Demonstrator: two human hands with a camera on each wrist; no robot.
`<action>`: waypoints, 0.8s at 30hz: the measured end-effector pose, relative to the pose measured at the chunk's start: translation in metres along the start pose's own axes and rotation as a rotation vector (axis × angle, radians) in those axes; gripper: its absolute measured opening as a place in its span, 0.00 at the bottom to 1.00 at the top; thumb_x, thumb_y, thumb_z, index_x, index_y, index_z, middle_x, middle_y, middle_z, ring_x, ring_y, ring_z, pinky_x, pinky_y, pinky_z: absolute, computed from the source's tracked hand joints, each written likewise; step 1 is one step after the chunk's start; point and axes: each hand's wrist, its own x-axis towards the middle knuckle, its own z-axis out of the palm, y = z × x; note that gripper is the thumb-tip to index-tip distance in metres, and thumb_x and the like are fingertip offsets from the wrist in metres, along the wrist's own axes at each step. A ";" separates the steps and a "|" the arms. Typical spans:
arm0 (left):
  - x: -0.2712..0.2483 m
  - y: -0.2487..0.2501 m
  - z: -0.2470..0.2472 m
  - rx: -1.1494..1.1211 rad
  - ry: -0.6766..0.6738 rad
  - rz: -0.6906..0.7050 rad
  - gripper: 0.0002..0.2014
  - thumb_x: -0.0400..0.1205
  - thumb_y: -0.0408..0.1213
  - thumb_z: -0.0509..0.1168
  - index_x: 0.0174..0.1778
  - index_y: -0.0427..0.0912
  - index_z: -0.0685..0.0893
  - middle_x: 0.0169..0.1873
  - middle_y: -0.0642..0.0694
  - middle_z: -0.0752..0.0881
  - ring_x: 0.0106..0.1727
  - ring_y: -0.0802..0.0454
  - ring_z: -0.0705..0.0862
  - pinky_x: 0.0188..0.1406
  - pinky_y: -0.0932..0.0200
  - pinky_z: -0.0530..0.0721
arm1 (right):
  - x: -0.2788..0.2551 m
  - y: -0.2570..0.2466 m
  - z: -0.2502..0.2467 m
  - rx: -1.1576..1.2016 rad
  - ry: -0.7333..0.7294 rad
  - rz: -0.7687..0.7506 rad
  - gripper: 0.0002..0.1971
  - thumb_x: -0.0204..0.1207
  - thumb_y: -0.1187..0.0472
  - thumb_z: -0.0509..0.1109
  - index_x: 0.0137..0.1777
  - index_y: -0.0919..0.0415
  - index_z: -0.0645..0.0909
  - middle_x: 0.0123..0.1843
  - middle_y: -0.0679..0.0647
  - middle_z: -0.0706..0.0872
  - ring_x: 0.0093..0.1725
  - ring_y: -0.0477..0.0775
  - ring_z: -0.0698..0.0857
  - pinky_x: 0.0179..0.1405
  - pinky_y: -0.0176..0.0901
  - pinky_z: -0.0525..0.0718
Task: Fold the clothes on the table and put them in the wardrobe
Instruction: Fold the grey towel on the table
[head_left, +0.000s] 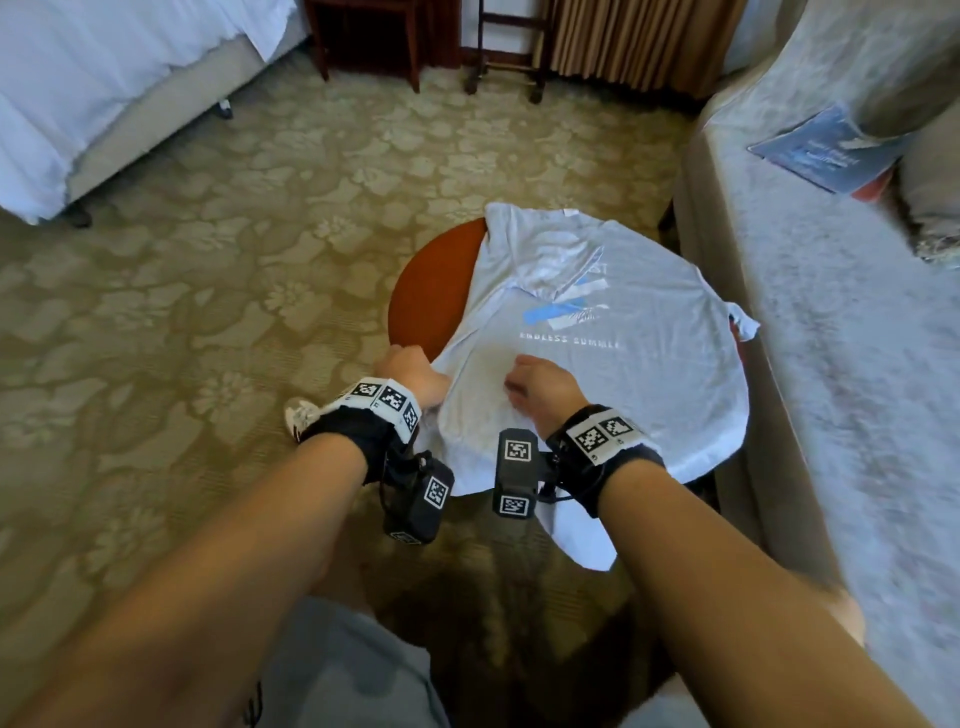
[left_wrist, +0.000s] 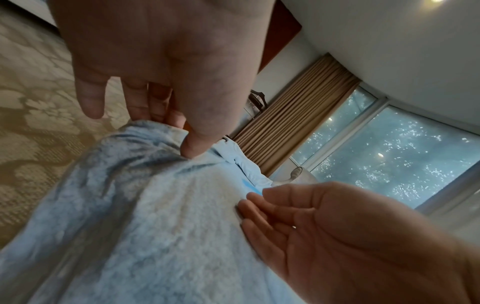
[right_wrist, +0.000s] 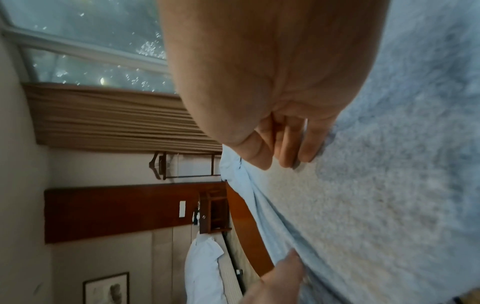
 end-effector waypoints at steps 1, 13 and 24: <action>-0.002 0.001 -0.002 -0.011 -0.013 0.006 0.19 0.76 0.42 0.66 0.56 0.31 0.84 0.54 0.30 0.84 0.53 0.34 0.85 0.47 0.48 0.83 | 0.000 0.001 -0.002 -0.029 -0.019 -0.009 0.14 0.81 0.76 0.61 0.63 0.65 0.79 0.40 0.48 0.75 0.36 0.43 0.76 0.42 0.35 0.78; -0.035 -0.029 -0.013 -0.251 -0.165 0.113 0.28 0.65 0.39 0.82 0.56 0.42 0.76 0.50 0.47 0.80 0.51 0.48 0.79 0.44 0.55 0.76 | 0.006 0.004 -0.007 0.008 -0.023 -0.005 0.16 0.83 0.74 0.60 0.41 0.52 0.73 0.42 0.48 0.76 0.39 0.44 0.77 0.44 0.36 0.81; -0.066 -0.007 -0.024 -0.094 -0.052 0.444 0.12 0.79 0.37 0.71 0.50 0.45 0.73 0.38 0.49 0.82 0.30 0.55 0.79 0.23 0.64 0.69 | -0.004 -0.005 -0.006 0.219 0.001 0.081 0.06 0.84 0.66 0.63 0.44 0.61 0.76 0.35 0.53 0.74 0.31 0.47 0.74 0.29 0.37 0.74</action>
